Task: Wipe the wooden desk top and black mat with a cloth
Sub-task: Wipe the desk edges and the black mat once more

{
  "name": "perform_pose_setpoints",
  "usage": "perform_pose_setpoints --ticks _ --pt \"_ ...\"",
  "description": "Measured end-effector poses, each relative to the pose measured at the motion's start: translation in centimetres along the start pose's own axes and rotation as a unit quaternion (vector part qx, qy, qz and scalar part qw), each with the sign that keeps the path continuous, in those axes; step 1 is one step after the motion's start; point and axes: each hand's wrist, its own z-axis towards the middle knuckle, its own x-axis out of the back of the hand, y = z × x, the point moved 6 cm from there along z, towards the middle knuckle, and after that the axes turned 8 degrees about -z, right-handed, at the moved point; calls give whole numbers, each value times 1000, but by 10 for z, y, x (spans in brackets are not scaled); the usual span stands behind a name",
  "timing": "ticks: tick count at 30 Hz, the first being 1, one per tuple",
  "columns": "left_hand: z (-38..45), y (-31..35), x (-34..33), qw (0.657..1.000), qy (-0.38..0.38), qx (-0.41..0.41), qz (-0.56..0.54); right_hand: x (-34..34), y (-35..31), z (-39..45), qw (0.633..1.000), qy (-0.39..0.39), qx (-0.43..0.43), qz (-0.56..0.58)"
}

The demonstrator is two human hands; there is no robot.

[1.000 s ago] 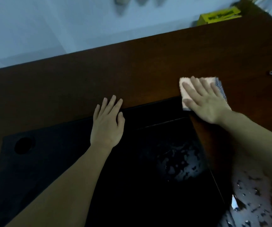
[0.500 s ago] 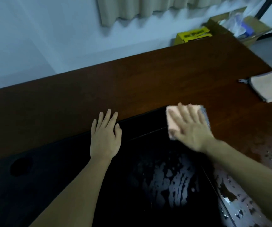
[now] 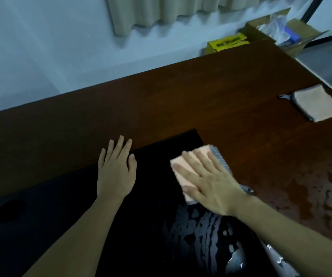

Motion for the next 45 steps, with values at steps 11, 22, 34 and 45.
perform_pose_setpoints --ticks 11,22,34,45 --pt "-8 7 8 999 29 -24 -19 13 70 44 989 -22 -146 -1" --pt "28 131 -32 990 8 -49 -129 -2 180 7 988 -7 -152 7" --pt "49 161 -59 995 -28 -33 -93 -24 82 -35 994 91 55 7" --pt "54 155 -76 999 -12 -41 8 22 276 88 985 8 -173 17"
